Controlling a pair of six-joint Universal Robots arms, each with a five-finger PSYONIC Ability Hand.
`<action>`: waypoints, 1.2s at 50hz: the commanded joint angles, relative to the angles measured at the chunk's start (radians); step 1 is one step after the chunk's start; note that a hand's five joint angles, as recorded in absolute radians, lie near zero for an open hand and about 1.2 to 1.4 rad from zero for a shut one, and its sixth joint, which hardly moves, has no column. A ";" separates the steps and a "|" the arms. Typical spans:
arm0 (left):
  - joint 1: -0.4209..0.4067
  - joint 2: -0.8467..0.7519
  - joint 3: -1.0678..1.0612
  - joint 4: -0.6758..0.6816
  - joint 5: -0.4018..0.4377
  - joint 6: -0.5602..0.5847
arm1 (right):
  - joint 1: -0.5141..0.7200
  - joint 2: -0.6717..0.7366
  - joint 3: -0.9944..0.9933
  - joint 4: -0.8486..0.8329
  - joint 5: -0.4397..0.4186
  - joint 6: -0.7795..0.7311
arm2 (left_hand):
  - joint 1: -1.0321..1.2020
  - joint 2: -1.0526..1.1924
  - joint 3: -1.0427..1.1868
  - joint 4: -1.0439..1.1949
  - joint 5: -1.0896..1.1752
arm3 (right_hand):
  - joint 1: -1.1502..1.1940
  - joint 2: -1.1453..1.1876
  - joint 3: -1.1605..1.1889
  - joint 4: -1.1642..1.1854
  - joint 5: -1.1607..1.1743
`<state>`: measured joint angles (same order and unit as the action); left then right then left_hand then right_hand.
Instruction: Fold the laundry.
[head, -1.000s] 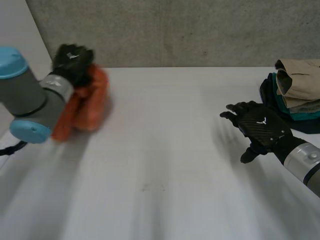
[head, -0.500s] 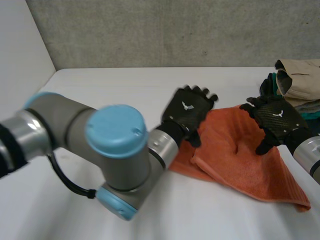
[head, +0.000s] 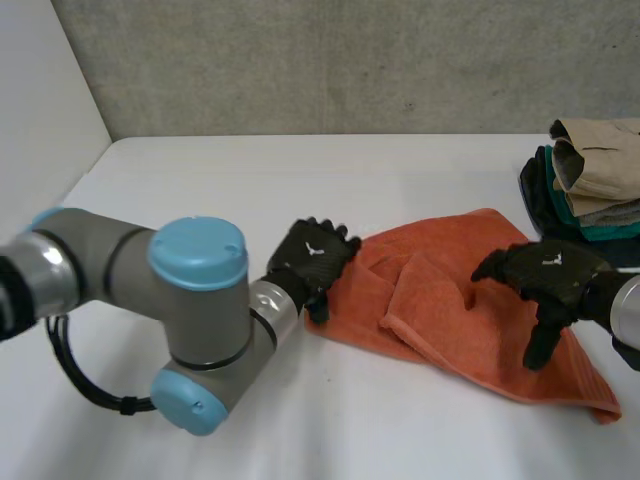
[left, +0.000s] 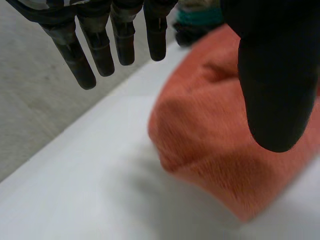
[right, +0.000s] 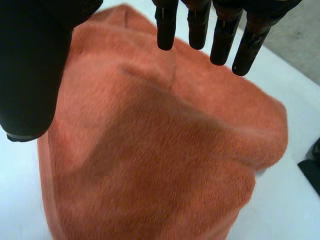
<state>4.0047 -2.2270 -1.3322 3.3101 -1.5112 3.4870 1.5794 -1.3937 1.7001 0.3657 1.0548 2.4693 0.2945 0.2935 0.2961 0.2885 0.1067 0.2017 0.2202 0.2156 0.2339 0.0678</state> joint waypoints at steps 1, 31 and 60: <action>-0.009 -0.108 0.074 -0.049 0.034 0.107 | -0.001 0.074 0.093 -0.175 0.031 -0.079 | 0.183 0.184 0.181 0.189 0.196 | -0.027 -0.046 -0.041 -0.059 -0.068; -0.018 0.503 -0.057 0.008 -0.172 0.101 | -0.002 -0.088 -0.296 -0.301 0.103 0.166 | 1.102 1.103 1.100 1.108 1.115 | 1.195 1.176 1.181 1.162 1.154; 0.198 0.406 -0.272 0.074 -0.172 0.110 | 0.217 0.386 -0.619 -0.309 0.241 0.234 | 1.102 1.103 1.100 1.108 1.115 | 1.195 1.176 1.181 1.162 1.154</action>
<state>4.1375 -1.7999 -1.6006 3.3793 -1.6786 3.5918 1.7456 -1.0538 1.1178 0.1744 1.2356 2.7017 1.1405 1.1971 1.1924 1.1985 0.9707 0.9913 1.1719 1.1809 1.1851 0.9831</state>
